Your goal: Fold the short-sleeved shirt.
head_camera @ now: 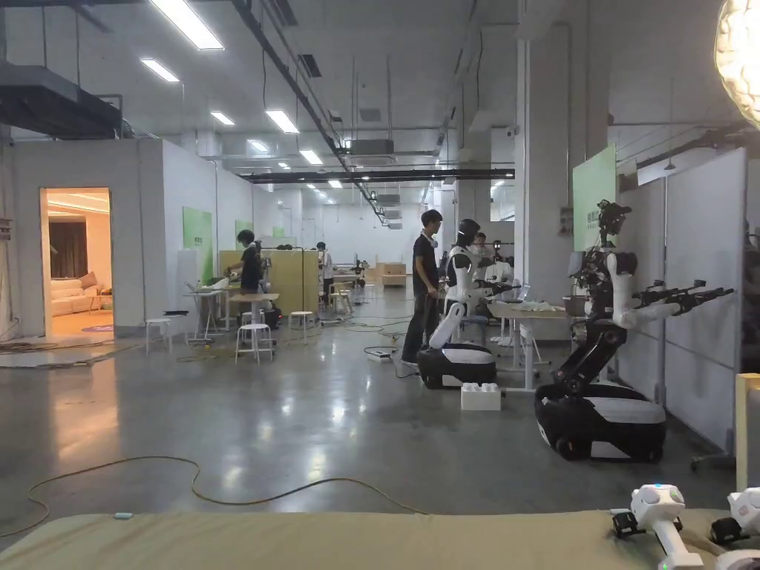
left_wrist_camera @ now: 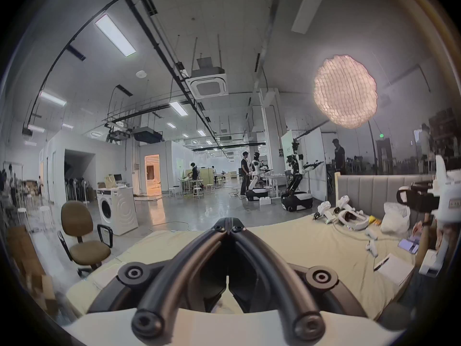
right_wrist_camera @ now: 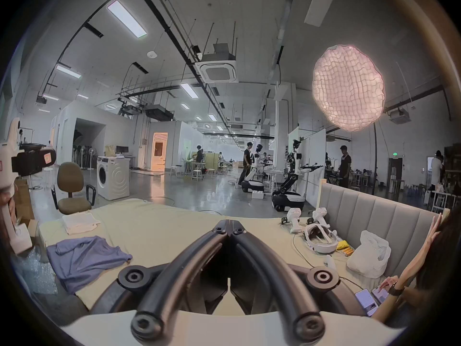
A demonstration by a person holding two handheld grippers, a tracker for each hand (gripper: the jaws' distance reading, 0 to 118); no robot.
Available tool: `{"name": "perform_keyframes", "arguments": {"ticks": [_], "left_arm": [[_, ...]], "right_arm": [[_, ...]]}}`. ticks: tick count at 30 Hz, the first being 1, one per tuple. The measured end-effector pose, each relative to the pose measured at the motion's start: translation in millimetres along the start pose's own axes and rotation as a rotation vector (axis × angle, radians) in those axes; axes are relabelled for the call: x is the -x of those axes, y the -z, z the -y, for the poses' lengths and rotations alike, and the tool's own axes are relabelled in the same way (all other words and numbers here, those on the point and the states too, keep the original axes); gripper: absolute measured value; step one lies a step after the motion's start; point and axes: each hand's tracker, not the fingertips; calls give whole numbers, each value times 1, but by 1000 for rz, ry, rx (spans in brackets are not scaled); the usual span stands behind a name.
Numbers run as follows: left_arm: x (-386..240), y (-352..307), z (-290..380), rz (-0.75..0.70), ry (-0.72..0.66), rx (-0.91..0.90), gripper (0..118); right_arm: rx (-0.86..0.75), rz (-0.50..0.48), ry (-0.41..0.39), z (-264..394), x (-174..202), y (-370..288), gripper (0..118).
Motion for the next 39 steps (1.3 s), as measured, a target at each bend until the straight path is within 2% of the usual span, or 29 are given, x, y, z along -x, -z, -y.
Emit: {"name": "perform_keyframes", "arguments": {"ticks": [1,3,5,8,10,11,12,13,14,16,18,19,21,23,24,26,28,29,31,32,34,36,39], "left_arm": [[-1,1,0,7,52,5,0],[-4,2,1,10,185,21,0],[-12,4,4,-9,391,41,0],[-26,-2,20,29,781,59,0],[-35,-15,41,85,1048,26,0],[-39,-19,53,93,1151,12,0],[-44,-23,72,153,1328,37,0],[-47,-27,89,204,1454,65,0],[-50,-30,104,262,1555,94,0],[-51,-39,141,403,1707,170,0],[-46,-46,165,549,1702,261,0],[-46,-46,170,563,1662,267,0],[-48,-39,169,487,1587,258,0],[-43,-29,150,388,1424,232,0],[-41,-20,131,328,1308,238,0],[-32,-9,95,183,1019,161,0],[-13,-2,58,49,647,109,0],[-2,-2,48,19,495,98,0],[24,-3,37,30,146,103,0],[36,-3,37,45,20,113,0],[52,-3,43,63,-137,155,0],[63,-6,45,171,-181,215,0],[55,-17,45,152,-113,189,0]], "right_arm": [[6,0,-21,0,0,0,0],[10,7,-129,-3,0,-1,0],[5,10,-309,-6,3,-1,0],[8,32,-777,-2,19,0,0],[18,69,-1183,23,32,1,0],[12,71,-1340,37,34,1,0],[-5,32,-1499,54,35,-1,0],[-5,-28,-1603,68,34,-3,0],[6,-91,-1665,79,35,-6,0],[51,-240,-1718,106,36,-12,0],[65,-326,-1788,124,38,-19,0],[54,-342,-1812,130,37,-21,0],[42,-313,-1781,130,38,-21,0],[53,-244,-1623,114,37,-17,0],[51,-195,-1512,102,37,-13,0],[44,-76,-1252,77,33,-5,0],[28,52,-911,50,22,0,0],[19,91,-770,42,17,0,0],[22,154,-431,29,1,-2,0],[32,154,-294,27,-6,-3,0],[62,73,-59,22,-18,-7,0],[99,6,56,17,-23,-7,0],[74,38,57,14,-23,-9,0]]}}
